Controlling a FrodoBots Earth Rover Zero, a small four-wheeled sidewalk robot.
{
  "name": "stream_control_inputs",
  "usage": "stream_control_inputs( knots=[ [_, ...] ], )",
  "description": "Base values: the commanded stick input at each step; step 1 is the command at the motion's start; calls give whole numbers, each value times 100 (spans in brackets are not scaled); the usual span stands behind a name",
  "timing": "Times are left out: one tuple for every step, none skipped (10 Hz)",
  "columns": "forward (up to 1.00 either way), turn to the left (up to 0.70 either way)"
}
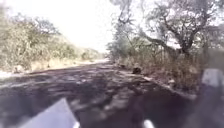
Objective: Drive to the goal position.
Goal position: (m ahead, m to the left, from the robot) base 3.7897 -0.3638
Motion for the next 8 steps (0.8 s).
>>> stream_control_inputs(
  knots=[
    [50, 0],
    [50, 0],
    [50, 0],
    [50, 0],
    [50, 0],
    [50, -4],
    [50, -50],
    [50, -50]
  ],
)
